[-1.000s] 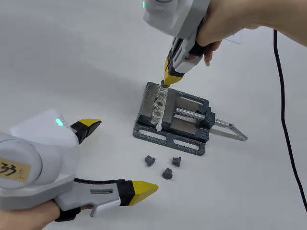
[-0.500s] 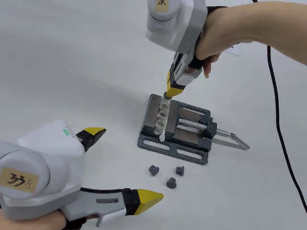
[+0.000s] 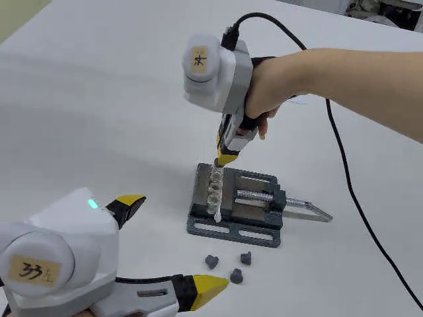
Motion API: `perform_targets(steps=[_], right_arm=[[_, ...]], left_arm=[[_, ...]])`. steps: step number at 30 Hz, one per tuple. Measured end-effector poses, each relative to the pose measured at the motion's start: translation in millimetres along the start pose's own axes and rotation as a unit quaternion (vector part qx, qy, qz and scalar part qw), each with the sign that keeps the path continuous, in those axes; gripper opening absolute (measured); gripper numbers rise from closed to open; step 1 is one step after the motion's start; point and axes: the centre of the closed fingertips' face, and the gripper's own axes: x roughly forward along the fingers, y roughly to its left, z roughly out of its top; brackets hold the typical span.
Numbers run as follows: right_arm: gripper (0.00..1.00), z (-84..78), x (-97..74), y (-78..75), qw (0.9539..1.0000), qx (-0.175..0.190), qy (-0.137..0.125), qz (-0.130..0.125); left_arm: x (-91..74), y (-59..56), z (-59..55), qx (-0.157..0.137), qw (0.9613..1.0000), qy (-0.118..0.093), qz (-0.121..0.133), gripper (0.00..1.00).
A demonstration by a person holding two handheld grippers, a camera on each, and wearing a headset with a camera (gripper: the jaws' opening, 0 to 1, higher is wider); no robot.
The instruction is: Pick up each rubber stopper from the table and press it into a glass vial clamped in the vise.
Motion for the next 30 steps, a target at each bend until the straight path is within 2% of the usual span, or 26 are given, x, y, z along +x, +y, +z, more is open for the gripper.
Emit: perform_targets(steps=[2,5,12,19,25,27,30], right_arm=[[0.00,-0.4,-1.5,1.9,0.9999,-0.004,-0.008,-0.008],[0.00,1.6,-2.1,-1.4,0.9996,0.005,-0.024,-0.013],[0.00,-0.8,-3.2,2.2,0.9977,0.019,-0.062,-0.022],[0.00,-0.6,-2.0,4.5,0.9970,0.022,-0.069,-0.029],[0.00,-0.9,-1.5,-0.7,0.9969,0.020,-0.067,-0.034],[0.06,-1.1,-2.7,-6.0,0.9962,0.015,-0.070,-0.049],[0.15,-2.3,-2.8,-6.6,0.9956,0.021,-0.079,-0.047]], left_arm=[[-0.8,0.9,-0.3,0.002,1.0000,-0.002,0.000,0.98],[-2.1,0.8,0.2,0.004,1.0000,-0.003,0.000,0.98],[-6.1,0.6,0.5,0.002,1.0000,-0.008,0.004,0.98],[-9.9,3.8,0.9,0.001,0.9999,-0.013,0.010,0.98],[-12.7,5.3,2.8,0.001,0.9998,-0.017,0.013,0.98],[-13.0,5.5,2.7,0.001,0.9998,-0.017,0.014,0.98],[-13.7,6.0,2.4,0.000,0.9997,-0.018,0.014,0.98]])
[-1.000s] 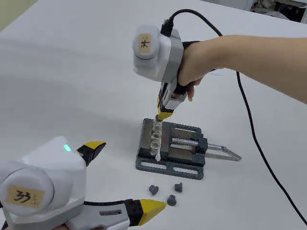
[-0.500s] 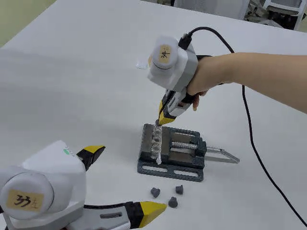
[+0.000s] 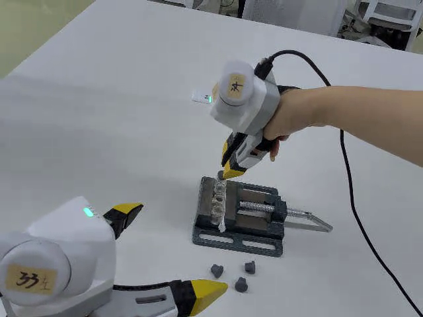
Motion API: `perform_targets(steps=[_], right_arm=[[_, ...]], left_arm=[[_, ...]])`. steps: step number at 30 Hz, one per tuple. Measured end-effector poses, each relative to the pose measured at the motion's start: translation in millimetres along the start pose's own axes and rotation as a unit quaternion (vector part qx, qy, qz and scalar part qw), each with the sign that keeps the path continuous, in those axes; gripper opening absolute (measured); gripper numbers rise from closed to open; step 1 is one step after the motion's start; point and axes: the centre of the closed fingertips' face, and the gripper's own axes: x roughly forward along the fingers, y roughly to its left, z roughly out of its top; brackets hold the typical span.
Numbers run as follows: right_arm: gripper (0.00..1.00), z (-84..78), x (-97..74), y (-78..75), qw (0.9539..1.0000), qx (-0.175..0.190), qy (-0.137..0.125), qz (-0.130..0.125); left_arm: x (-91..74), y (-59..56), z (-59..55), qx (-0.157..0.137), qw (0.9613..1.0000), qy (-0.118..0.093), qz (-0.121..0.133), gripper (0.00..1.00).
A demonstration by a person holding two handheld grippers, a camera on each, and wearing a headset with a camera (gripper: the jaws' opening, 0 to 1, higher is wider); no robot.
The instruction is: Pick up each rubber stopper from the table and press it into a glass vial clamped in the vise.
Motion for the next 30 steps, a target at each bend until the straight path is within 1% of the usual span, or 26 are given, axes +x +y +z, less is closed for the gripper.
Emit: perform_targets(steps=[3,5,8,13,16,18,19,21,24,30], right_arm=[[0.21,-0.3,-1.0,-0.3,0.9999,-0.003,-0.010,0.000],[0.27,0.3,-3.6,2.1,0.9997,-0.011,-0.022,-0.009],[0.33,-1.2,-5.3,4.6,0.9994,-0.007,-0.033,-0.013],[0.38,-4.0,-11.5,15.6,0.9980,-0.006,-0.058,-0.025],[0.39,-4.5,-15.8,28.2,0.9964,0.000,-0.079,-0.029],[0.38,-6.6,-16.4,35.7,0.9959,0.003,-0.085,-0.032],[0.38,-8.0,-16.8,41.9,0.9954,0.005,-0.090,-0.034],[0.38,-9.6,-17.0,49.0,0.9943,0.008,-0.101,-0.034],[0.38,-12.7,-18.0,63.4,0.9932,0.012,-0.110,-0.036],[0.36,-20.8,-20.9,85.1,0.9904,0.029,-0.129,-0.042]], left_arm=[[-0.6,0.8,-0.5,0.000,1.0000,0.000,0.001,0.98],[-0.5,1.4,-0.3,0.000,1.0000,0.000,0.001,0.98],[-0.5,1.4,0.1,0.001,1.0000,0.000,0.001,0.98],[-0.7,1.4,1.0,0.003,1.0000,0.000,-0.001,0.98],[-0.9,1.0,2.2,0.005,1.0000,-0.002,-0.001,0.98],[-1.0,1.3,1.7,0.008,1.0000,-0.002,-0.002,0.98],[-1.1,0.9,1.4,0.010,0.9999,0.000,-0.003,0.98],[-1.7,0.3,1.2,0.013,0.9999,0.001,-0.005,0.98],[-2.5,-0.3,1.0,0.016,0.9998,0.002,-0.006,0.98],[-4.7,-2.0,-0.6,0.022,0.9997,0.004,-0.009,0.98]])
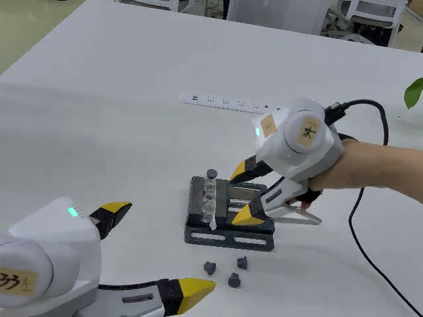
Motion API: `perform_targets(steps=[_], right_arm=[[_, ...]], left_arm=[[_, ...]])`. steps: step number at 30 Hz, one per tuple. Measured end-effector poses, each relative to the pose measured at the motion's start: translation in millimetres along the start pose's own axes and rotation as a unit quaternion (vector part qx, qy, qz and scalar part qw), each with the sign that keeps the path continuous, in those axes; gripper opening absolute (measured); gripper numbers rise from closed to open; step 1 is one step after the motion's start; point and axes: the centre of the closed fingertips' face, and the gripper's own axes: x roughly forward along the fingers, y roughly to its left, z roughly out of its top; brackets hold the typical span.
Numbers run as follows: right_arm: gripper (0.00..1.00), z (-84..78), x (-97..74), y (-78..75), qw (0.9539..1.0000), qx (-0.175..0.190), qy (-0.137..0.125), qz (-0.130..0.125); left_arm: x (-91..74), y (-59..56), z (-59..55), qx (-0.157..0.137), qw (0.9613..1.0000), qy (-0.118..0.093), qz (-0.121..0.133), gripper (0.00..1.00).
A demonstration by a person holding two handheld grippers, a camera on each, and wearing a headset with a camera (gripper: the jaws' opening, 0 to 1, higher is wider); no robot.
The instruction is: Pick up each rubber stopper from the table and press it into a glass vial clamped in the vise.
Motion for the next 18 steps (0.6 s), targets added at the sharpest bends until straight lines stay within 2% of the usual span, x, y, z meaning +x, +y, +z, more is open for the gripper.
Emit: perform_targets(steps=[5,12,18], right_arm=[[0.34,-9.0,0.1,20.6,0.9998,0.011,-0.014,-0.001],[0.31,-22.0,18.5,46.3,0.9991,0.031,-0.027,0.006],[0.28,-34.8,28.4,52.3,0.9989,0.041,-0.019,0.008]], left_arm=[[-2.4,-2.5,-1.1,-0.001,1.0000,-0.001,0.002,0.98],[-2.7,-6.8,-5.0,-0.004,1.0000,-0.001,0.002,0.98],[-3.1,-10.5,-7.3,-0.005,1.0000,0.001,0.000,0.98]])
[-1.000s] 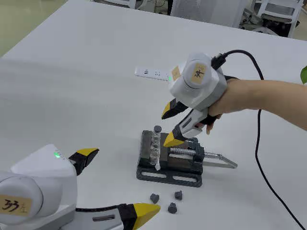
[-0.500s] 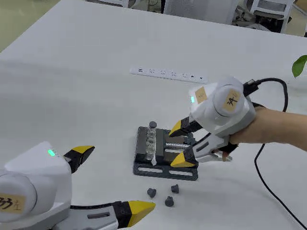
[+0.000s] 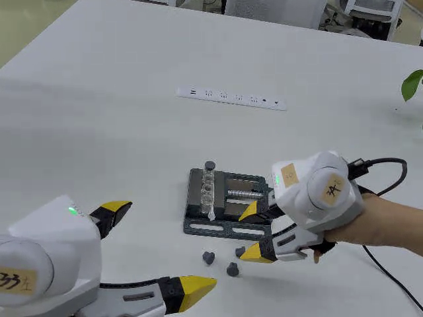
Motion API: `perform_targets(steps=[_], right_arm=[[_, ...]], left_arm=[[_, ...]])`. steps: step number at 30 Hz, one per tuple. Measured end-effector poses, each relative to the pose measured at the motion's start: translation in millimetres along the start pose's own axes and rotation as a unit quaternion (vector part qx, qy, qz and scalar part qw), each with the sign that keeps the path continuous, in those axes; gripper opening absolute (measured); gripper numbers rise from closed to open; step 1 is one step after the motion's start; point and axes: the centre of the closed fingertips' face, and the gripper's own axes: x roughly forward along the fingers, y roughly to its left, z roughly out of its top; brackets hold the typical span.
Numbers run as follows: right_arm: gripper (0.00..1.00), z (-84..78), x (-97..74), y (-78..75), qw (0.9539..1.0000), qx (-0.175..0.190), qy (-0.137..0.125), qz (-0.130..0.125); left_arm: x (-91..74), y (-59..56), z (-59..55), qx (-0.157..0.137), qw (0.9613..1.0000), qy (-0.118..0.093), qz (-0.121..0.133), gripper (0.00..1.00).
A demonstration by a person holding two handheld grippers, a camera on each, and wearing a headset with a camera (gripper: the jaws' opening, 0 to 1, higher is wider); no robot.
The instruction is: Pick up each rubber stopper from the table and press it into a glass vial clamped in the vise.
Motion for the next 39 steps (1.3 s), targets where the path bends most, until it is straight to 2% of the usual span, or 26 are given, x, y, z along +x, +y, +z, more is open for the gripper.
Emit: perform_targets(steps=[6,12,39], right_arm=[[0.21,-16.1,9.4,1.4,0.9998,0.011,0.018,0.006],[0.16,-21.9,15.4,4.0,0.9994,0.026,0.022,0.011],[0.07,-23.0,18.3,2.3,0.9990,0.042,0.015,0.010]], left_arm=[[-0.8,-0.2,-3.9,-0.003,1.0000,0.004,0.001,0.98],[-0.8,0.8,-6.4,-0.006,1.0000,0.007,0.002,0.98],[3.1,-3.9,-7.5,-0.006,0.9998,0.016,-0.006,0.98]])
